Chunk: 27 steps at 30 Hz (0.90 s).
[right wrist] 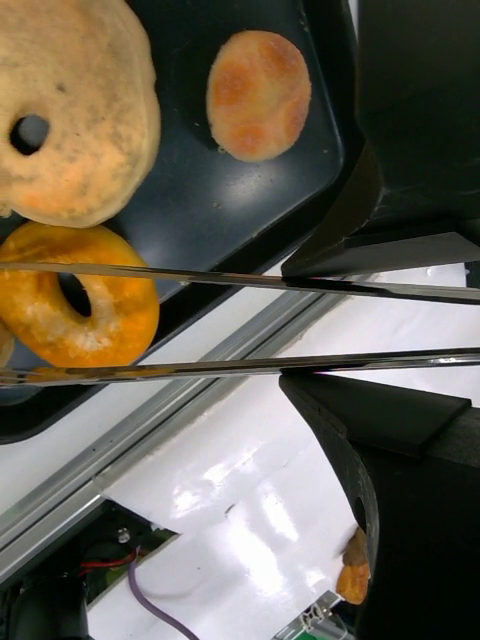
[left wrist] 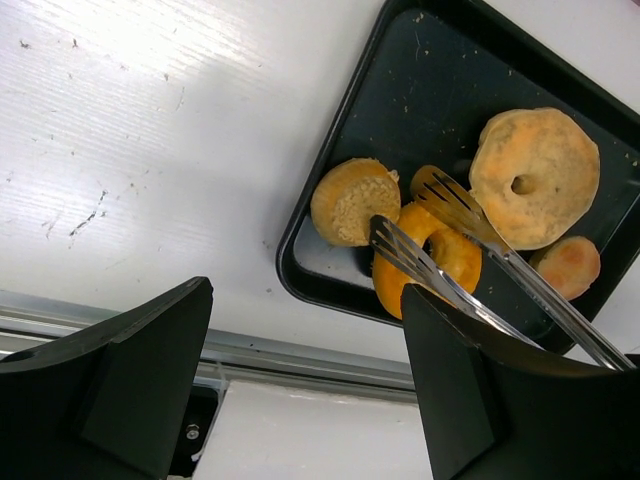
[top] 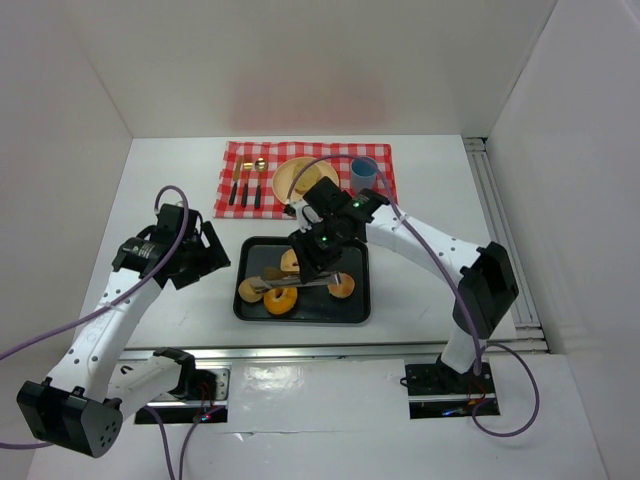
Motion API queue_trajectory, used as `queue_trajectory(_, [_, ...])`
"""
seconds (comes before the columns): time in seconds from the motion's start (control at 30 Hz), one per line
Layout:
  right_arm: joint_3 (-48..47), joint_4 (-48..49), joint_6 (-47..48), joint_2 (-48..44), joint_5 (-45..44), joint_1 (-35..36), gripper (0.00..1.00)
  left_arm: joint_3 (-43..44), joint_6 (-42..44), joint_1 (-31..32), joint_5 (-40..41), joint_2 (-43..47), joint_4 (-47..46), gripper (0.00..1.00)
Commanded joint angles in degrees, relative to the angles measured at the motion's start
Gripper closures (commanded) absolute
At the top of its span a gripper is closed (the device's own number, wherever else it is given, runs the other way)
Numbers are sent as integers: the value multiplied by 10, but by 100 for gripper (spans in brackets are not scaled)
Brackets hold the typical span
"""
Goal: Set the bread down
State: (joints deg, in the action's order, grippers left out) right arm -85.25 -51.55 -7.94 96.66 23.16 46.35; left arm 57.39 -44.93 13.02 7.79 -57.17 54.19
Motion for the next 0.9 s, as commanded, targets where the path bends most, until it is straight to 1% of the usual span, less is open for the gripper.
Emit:
queue_trajectory(0.0, [-46,17,20,12,0,1,51,12,13,-4,-8,9,-9,11])
queue_trajectory(0.27, [-92,-3,41,49,6,6,51,7,13,-4,-8,9,-15,11])
queue_trajectory(0.43, [-98,-15,52,61,12,11,51,7,13,-4,-8,14,-15,11])
queue_trajectory(0.57, [-111,-15,58,67,17,11,54,7,13,-4,-8,14,-20,11])
queue_trajectory(0.7, [-122,-15,58,73,23,11,65,7,13,-4,-8,14,-20,11])
queue_trajectory(0.73, [-122,-15,58,73,18,11,72,7,13,-4,-8,14,-20,11])
queue_trajectory(0.8, [-128,-10,58,59,18,11,75,7,13,-4,-8,14,-20,11])
queue_trajectory(0.87, [-135,-10,53,51,0,11,77,7,13,-4,-8,14,-20,12])
